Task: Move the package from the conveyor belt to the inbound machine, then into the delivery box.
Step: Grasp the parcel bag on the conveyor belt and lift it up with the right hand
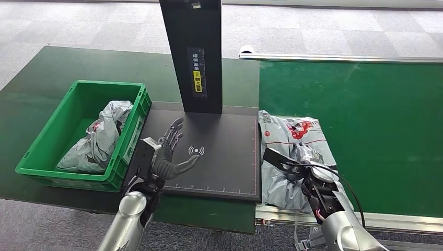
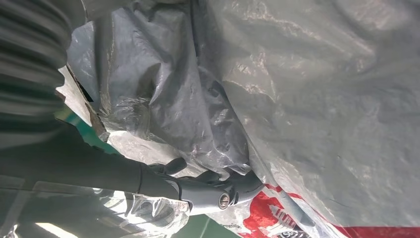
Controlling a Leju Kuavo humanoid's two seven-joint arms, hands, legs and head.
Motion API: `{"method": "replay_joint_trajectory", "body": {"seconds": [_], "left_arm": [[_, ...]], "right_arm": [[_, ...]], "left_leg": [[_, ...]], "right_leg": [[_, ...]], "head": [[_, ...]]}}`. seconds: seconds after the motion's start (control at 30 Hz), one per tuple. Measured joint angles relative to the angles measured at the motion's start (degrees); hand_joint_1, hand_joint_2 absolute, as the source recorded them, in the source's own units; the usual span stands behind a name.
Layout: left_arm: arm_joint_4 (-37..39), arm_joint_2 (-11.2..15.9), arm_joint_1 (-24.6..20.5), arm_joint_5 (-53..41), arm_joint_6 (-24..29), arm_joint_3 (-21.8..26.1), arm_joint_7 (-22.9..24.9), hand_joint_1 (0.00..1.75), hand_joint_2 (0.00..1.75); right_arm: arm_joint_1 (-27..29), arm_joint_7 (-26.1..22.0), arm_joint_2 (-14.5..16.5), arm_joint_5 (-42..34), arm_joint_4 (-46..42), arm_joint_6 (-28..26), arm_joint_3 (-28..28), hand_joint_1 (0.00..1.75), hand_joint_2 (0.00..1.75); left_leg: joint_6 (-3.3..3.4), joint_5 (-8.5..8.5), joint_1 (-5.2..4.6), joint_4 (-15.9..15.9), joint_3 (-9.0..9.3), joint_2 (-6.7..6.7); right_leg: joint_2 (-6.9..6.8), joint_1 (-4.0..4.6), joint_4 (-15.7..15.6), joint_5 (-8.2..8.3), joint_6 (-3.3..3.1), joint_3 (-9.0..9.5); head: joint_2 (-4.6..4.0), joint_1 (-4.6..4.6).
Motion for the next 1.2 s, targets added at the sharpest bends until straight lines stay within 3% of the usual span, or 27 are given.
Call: {"method": "replay_joint_trajectory", "body": {"seconds": [0.1, 0.13, 0.63, 1.2], "left_arm": [[0.00, 0.00, -0.01, -0.01, 0.00, 0.00, 0.01, 0.00, 1.75], [0.01, 0.00, -0.02, -0.04, 0.00, 0.00, 0.04, 0.00, 1.75], [1.03, 0.23, -0.22, 0.07, 0.20, 0.06, -0.55, 0.00, 1.75], [0.91, 0.75, 0.73, 0.20, -0.10, 0.64, -0.95, 0.00, 1.75]], "right_arm": [[0.00, -0.24, 0.01, -0.03, 0.11, 0.14, 0.00, 1.39, 1.75], [-0.01, -0.73, 0.01, -0.13, 0.16, 0.40, 0.00, 1.75, 1.75], [-0.42, -11.11, 0.04, -2.36, 0.55, 1.97, 1.12, 1.75, 1.75], [-0.49, -13.70, 0.23, -3.93, 0.54, 1.22, 2.32, 1.75, 1.75]], "left_leg": [[0.00, 0.00, 0.00, 0.00, 0.00, 0.00], [0.00, 0.00, 0.00, 0.00, 0.00, 0.00], [0.00, 0.00, 0.00, -0.01, 0.02, 0.00], [0.00, 0.00, 0.00, -0.01, 0.02, 0.02]], "right_leg": [[0.00, 0.00, 0.00, 0.00, 0.00, 0.00], [0.00, 0.00, 0.00, 0.00, 0.00, 0.00], [0.00, 0.01, 0.00, 0.00, 0.00, 0.03], [0.01, 0.01, 0.00, 0.00, -0.01, 0.02]], "head": [[0.00, 0.00], [0.00, 0.00], [0.00, 0.00], [0.00, 0.00]]}}
